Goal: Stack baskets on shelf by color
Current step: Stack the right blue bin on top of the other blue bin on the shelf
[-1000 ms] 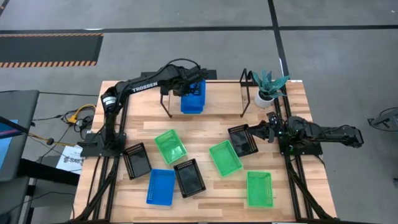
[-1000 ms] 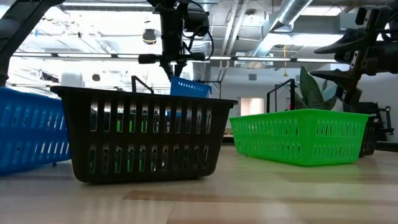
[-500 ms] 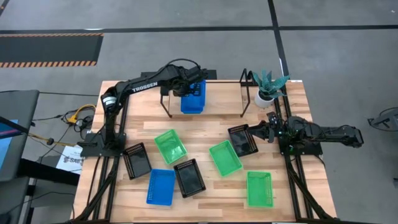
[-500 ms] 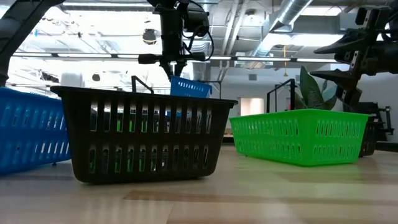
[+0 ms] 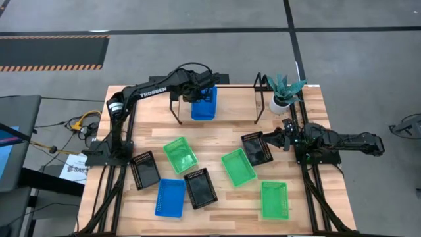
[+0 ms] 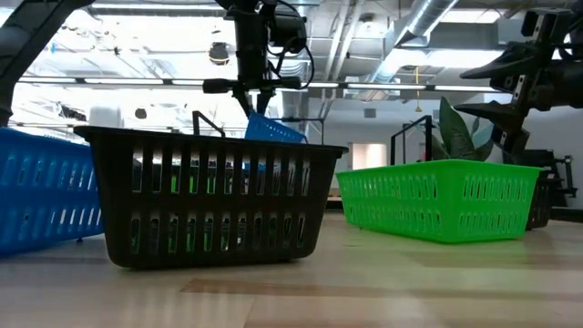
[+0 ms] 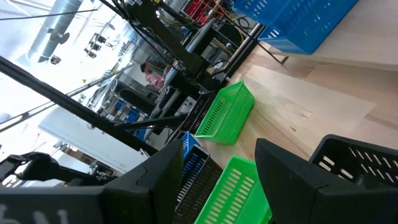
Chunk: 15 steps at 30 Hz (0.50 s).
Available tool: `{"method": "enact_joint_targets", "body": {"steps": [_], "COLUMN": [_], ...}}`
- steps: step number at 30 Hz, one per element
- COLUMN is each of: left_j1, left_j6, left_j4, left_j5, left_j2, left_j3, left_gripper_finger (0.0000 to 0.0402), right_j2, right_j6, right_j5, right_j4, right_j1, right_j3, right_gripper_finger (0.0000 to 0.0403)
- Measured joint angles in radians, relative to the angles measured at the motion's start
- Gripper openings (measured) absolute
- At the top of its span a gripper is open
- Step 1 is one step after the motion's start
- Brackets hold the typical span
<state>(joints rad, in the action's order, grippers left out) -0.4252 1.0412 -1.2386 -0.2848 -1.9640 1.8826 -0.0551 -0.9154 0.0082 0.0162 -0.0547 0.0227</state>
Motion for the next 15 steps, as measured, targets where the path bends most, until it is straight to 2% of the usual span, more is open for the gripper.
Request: {"method": "enact_joint_targets", "body": {"steps": [8, 15], "left_j1": [0.002, -0.002], "left_j6": [0.008, -0.01], "left_j4": [0.089, 0.098], "left_j5": [0.061, 0.034], "left_j2": [-0.003, -0.001], "left_j3": [-0.098, -0.096], "left_gripper_finger": [0.003, 0.003], "right_j2": [0.0, 0.0], "right_j6": [0.0, 0.0], "right_j5": [0.0, 0.0], "right_j4": [0.0, 0.0], "right_j1": [0.0, 0.0], "right_j3": [0.0, 0.0], "right_gripper_finger": [0.0224, 0.0224]}}
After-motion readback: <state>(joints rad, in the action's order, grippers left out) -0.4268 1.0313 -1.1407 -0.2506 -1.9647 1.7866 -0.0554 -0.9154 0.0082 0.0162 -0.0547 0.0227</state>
